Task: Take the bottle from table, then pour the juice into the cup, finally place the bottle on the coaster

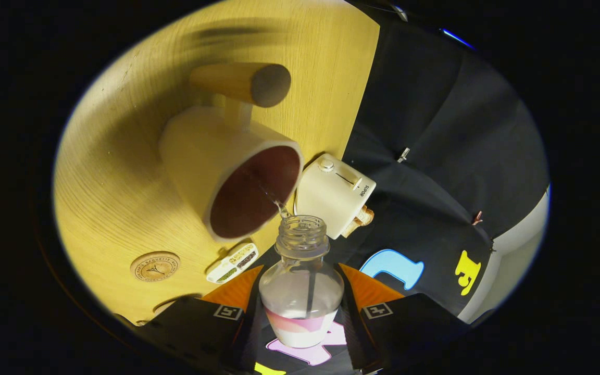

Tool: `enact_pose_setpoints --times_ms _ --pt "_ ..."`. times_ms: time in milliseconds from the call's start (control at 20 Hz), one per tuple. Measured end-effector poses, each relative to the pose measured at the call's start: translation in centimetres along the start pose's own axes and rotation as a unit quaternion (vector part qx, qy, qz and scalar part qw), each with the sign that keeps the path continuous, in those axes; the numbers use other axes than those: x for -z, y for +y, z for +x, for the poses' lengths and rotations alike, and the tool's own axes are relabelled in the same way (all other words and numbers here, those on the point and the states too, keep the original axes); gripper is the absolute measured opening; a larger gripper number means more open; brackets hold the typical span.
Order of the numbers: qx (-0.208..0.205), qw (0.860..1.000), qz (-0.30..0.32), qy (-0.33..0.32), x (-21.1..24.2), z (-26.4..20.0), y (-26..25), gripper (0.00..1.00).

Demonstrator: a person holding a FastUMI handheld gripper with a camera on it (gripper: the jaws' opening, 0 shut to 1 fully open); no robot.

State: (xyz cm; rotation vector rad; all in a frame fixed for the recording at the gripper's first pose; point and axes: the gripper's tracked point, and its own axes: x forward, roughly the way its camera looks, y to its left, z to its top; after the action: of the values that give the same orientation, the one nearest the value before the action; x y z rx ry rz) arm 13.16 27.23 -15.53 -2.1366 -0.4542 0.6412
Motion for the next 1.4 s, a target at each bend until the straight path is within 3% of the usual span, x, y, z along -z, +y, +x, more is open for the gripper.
enact_pose_setpoints --times_ms 750,1400 --pt "-0.010 1.000 -0.002 0.007 1.5 -0.5 0.2 0.68" --pt "0.002 0.994 0.109 0.000 1.4 -1.7 0.3 0.68"
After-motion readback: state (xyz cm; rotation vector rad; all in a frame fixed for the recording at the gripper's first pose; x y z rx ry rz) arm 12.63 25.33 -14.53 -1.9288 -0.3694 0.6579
